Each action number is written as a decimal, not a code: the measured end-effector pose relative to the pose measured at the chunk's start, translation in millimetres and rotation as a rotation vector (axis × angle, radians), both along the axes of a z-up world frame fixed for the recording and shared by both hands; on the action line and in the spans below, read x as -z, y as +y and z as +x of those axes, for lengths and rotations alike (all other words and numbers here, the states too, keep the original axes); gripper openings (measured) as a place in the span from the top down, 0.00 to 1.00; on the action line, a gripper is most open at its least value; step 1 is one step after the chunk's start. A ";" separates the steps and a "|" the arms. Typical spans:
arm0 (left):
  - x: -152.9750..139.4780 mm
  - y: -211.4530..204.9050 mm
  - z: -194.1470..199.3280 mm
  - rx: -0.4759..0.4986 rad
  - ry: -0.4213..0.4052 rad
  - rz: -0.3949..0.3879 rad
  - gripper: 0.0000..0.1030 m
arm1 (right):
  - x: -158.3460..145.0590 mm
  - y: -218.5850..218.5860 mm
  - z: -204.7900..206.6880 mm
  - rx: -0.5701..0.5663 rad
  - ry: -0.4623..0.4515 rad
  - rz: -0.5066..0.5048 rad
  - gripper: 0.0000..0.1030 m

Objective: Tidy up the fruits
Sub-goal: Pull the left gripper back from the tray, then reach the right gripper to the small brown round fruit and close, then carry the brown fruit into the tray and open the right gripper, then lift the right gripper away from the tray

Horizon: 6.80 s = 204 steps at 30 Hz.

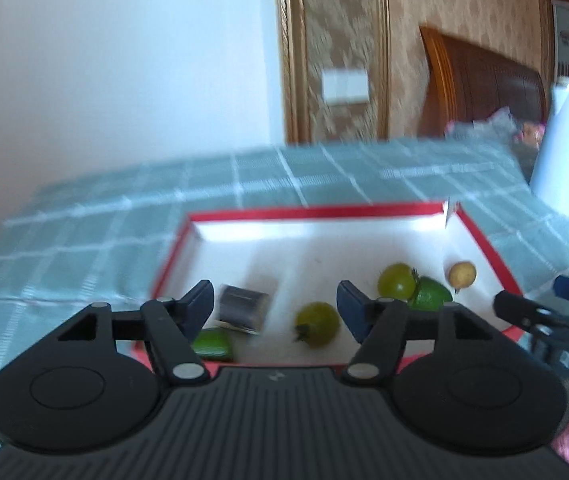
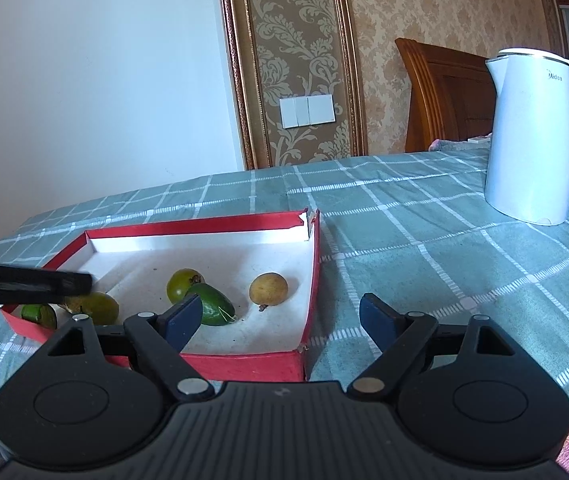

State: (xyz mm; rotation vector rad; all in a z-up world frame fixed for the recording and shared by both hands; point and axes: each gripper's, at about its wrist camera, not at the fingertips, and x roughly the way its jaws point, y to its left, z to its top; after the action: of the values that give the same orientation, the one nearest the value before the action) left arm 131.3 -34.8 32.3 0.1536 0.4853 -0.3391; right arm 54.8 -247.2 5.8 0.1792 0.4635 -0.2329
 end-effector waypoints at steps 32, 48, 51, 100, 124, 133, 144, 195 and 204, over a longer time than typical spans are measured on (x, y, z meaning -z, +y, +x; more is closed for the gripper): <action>63.2 139.9 -60.8 -0.322 0.127 -0.182 0.20 | 10.5 43.9 -72.3 -0.338 -0.010 -0.098 0.16; 66.4 130.2 -60.5 -0.272 0.141 -0.146 0.02 | 19.0 61.6 -52.9 -0.366 0.077 -0.120 0.17; 66.5 130.7 -60.2 -0.273 0.141 -0.152 0.02 | 21.7 62.4 -47.2 -0.369 0.107 -0.110 0.22; 66.7 134.4 -62.9 -0.262 0.140 -0.192 0.00 | 25.6 79.3 -45.1 -0.392 0.158 -0.169 0.73; 66.8 134.8 -62.9 -0.262 0.141 -0.193 0.00 | 12.5 60.6 -46.9 -0.349 0.135 -0.151 0.73; 66.8 134.6 -63.0 -0.262 0.140 -0.194 0.00 | -6.8 28.3 -32.1 -0.250 0.091 -0.162 0.73; 67.0 135.2 -63.0 -0.262 0.140 -0.194 0.00 | -12.6 12.9 1.5 -0.172 0.065 -0.209 0.73; 67.0 133.0 -61.5 -0.261 0.141 -0.192 0.00 | 15.0 -9.4 145.5 -0.097 0.251 -0.219 0.71; 66.9 133.7 -61.6 -0.261 0.141 -0.195 0.00 | 7.3 0.2 127.1 -0.110 0.148 -0.265 0.29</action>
State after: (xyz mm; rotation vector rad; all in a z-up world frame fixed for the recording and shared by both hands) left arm 69.7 98.8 -34.6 -0.1241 0.6011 -0.1400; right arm 181.9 -247.1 -1.5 -0.1229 0.5828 -0.1984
